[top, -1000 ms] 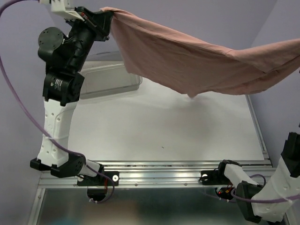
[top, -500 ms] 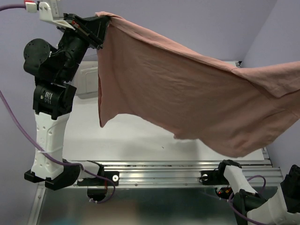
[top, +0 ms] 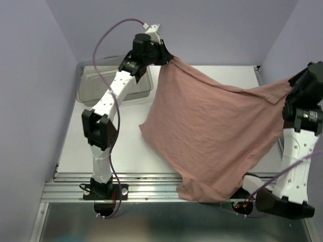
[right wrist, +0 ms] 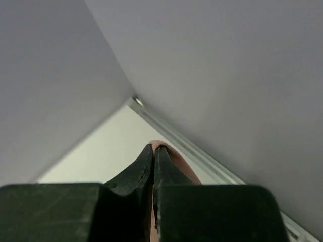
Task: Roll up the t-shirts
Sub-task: Move the bin to the center of the board.
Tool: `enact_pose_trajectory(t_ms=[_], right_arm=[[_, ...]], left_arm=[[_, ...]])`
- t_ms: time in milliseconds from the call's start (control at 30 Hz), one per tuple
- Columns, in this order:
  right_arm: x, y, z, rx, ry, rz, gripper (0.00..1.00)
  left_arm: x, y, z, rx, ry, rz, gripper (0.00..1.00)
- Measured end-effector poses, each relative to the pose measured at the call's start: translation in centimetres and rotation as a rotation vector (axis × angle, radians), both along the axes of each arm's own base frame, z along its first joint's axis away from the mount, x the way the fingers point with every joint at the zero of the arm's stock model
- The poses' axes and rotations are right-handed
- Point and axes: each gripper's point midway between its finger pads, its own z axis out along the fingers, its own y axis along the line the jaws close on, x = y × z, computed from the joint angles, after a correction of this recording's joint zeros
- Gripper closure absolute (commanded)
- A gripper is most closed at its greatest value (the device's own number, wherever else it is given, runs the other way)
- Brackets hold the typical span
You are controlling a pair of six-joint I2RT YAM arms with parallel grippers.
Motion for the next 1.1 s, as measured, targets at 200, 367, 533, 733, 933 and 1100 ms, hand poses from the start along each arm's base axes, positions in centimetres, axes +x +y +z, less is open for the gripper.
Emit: enact_pose_trajectory(t_ms=[200, 367, 533, 733, 933, 1100], right_arm=[[7.3, -2.4, -15.9, 0.077, 0.389, -0.012, 0.99], [9.9, -3.1, -22.3, 0.098, 0.520, -0.008, 0.99], [12.0, -3.8, -22.6, 0.073, 0.494, -0.008, 0.99], [13.3, -4.1, -23.0, 0.066, 0.481, 0.003, 0.99], [13.2, -2.9, -21.5, 0.094, 0.420, 0.055, 0.99], [10.7, -1.0, -14.4, 0.084, 0.264, 0.112, 0.99]], left_arm=[[5.7, -4.7, -15.9, 0.114, 0.240, -0.071, 1.00], [8.7, -6.2, -20.9, 0.112, 0.254, -0.105, 1.00], [11.0, -4.6, -22.2, 0.080, 0.232, -0.087, 1.00], [13.0, -2.7, -20.1, 0.042, 0.156, -0.062, 1.00], [12.1, -2.0, -18.7, 0.054, 0.157, -0.061, 1.00], [8.7, -1.0, -11.3, 0.045, 0.086, -0.074, 1.00]])
